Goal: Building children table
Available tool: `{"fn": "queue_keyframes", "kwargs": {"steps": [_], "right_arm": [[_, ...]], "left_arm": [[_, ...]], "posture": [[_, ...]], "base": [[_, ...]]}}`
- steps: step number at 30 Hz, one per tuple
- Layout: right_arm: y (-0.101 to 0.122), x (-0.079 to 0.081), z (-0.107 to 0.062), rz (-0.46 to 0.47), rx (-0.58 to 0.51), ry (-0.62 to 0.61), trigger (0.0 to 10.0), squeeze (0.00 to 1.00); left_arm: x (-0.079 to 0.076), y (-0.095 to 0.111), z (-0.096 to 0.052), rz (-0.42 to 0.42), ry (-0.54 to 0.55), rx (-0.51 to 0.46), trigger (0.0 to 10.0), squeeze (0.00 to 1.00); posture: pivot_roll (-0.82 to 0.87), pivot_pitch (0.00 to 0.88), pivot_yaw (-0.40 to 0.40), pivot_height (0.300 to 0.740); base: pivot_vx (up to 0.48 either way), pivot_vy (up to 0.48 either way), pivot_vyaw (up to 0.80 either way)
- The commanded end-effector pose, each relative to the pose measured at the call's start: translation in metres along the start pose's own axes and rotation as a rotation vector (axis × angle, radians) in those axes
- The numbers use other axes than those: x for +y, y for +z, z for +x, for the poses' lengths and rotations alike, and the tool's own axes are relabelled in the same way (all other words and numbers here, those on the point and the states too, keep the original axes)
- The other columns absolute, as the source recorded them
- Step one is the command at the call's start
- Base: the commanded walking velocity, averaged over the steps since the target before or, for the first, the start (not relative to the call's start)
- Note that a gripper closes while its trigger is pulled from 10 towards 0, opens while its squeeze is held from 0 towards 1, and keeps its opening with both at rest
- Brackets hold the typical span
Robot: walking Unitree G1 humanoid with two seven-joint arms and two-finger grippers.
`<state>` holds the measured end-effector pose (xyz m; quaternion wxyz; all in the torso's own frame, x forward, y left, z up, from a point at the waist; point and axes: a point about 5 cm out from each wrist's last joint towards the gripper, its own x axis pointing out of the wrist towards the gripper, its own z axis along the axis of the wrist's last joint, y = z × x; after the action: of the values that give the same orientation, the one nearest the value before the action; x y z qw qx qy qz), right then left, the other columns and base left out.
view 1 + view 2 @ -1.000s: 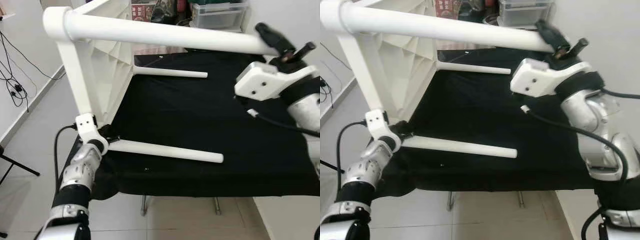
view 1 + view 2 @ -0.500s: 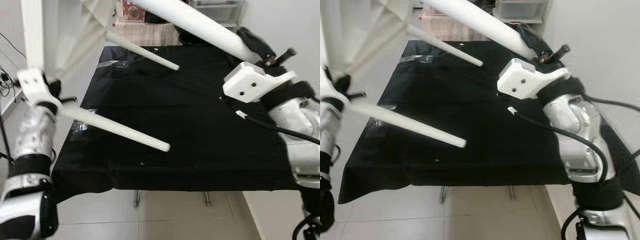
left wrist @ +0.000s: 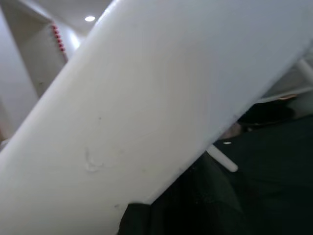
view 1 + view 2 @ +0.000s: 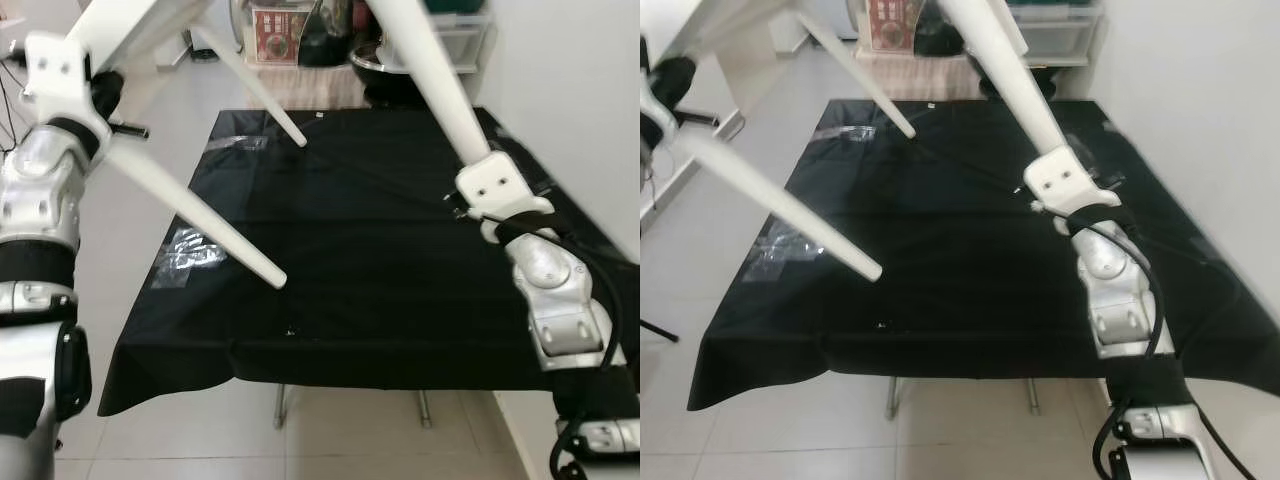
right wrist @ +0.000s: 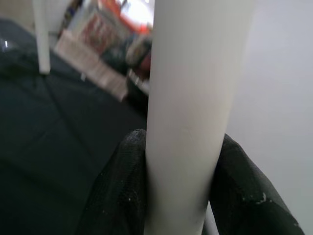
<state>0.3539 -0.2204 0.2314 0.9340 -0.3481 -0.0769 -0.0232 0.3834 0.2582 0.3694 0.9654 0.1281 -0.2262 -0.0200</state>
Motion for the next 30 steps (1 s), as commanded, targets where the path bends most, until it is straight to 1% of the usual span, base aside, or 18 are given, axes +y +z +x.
{"fn": "queue_keyframes", "kwargs": {"steps": [1,2,3,5,6,9,10,11,15,18,20,21,23,24,25,26,27,30], "right_arm": [[-0.08,0.036,-0.023,-0.074,0.383,0.171,0.0,0.0],[-0.085,0.043,-0.024,-0.062,0.406,0.178,0.0,0.0],[-0.085,0.043,-0.024,-0.062,0.406,0.178,0.0,0.0],[-0.095,0.054,-0.024,-0.032,0.461,0.187,0.0,0.0],[-0.095,0.054,-0.024,-0.032,0.461,0.187,0.0,0.0],[-0.112,0.064,-0.029,0.012,0.541,0.185,0.0,0.0],[-0.112,0.064,-0.029,0.012,0.541,0.185,0.0,0.0],[-0.116,0.065,-0.031,0.01,0.561,0.178,0.0,0.0],[-0.122,0.064,-0.034,0.007,0.583,0.169,0.0,0.0],[-0.128,0.065,-0.037,-0.006,0.6,0.171,0.0,0.0],[-0.129,0.066,-0.038,-0.009,0.603,0.173,0.0,0.0],[-0.129,0.067,-0.038,-0.011,0.603,0.174,0.0,0.0],[-0.129,0.067,-0.038,-0.011,0.603,0.174,0.0,0.0],[-0.126,0.067,-0.036,-0.007,0.579,0.157,8.0,0.0],[-0.119,0.068,-0.032,0.057,0.535,0.138,10.0,0.25],[-0.114,0.068,-0.028,0.105,0.503,0.123,10.0,0.25],[-0.109,0.068,-0.026,0.15,0.477,0.109,10.0,1.0],[-0.093,0.056,-0.025,0.236,0.354,0.017,10.0,1.0]], "left_arm": [[0.017,0.036,0.002,0.055,0.028,-0.129,0.0,0.0],[0.007,0.036,0.007,0.049,-0.018,-0.123,0.0,0.0],[0.007,0.036,0.007,0.049,-0.018,-0.123,0.0,0.0],[-0.013,0.036,0.016,0.028,-0.111,-0.113,0.0,0.0],[-0.013,0.036,0.016,0.028,-0.111,-0.113,0.0,0.0],[-0.045,0.032,0.024,-0.013,-0.244,-0.095,0.0,0.0],[-0.045,0.032,0.024,-0.013,-0.244,-0.095,0.0,0.0],[-0.058,0.029,0.026,-0.03,-0.296,-0.088,0.0,0.0],[-0.074,0.025,0.025,-0.038,-0.365,-0.081,0.0,0.0],[-0.096,0.016,0.022,-0.077,-0.461,-0.063,0.0,0.0],[-0.1,0.013,0.021,-0.08,-0.479,-0.058,0.0,0.0],[-0.104,0.009,0.019,-0.086,-0.491,-0.05,2.7,0.0],[-0.106,0.006,0.018,-0.089,-0.499,-0.045,2.7,0.0],[-0.108,0.003,0.016,-0.09,-0.504,-0.04,10.0,0.0],[-0.11,-0.002,0.012,-0.111,-0.512,-0.036,10.0,0.39],[-0.111,-0.006,0.01,-0.127,-0.52,-0.035,10.0,0.39],[-0.113,-0.009,0.007,-0.14,-0.53,-0.035,10.0,1.0],[-0.119,-0.018,-0.008,-0.215,-0.57,-0.036,10.0,1.0]], "posture": [[-0.02,0.123,0.029,0.74],[-0.02,0.123,0.029,0.74],[-0.02,0.123,0.029,0.74],[-0.01,0.139,0.038,0.74],[-0.01,0.139,0.038,0.74],[0.0,0.153,0.045,0.74],[0.0,0.153,0.045,0.74],[0.0,0.162,0.047,0.74],[0.0,0.168,0.05,0.74],[-0.01,0.177,0.053,0.74],[-0.01,0.177,0.053,0.74],[-0.01,0.176,0.053,0.74],[-0.01,0.175,0.053,0.74],[-0.01,0.171,0.053,0.74],[-0.02,0.166,0.052,0.74],[-0.02,0.166,0.052,0.74],[-0.03,0.161,0.051,0.74],[-0.05,0.148,0.044,0.74]], "base": [[0.0,0.0,0.0],[0.0,0.0,0.0],[0.0,0.0,0.0],[0.0,0.0,0.0],[0.0,0.0,0.0],[0.0,0.0,0.0],[0.0,0.0,0.0],[0.0,0.0,0.0],[0.0,0.0,0.0],[0.0,0.0,0.0],[0.0,0.0,0.0],[0.0,0.0,0.0],[0.0,0.0,0.0],[0.0,0.0,0.0],[0.0,0.0,0.0],[0.0,0.0,0.0],[0.0,0.0,0.0],[0.0,0.0,0.0]]}}
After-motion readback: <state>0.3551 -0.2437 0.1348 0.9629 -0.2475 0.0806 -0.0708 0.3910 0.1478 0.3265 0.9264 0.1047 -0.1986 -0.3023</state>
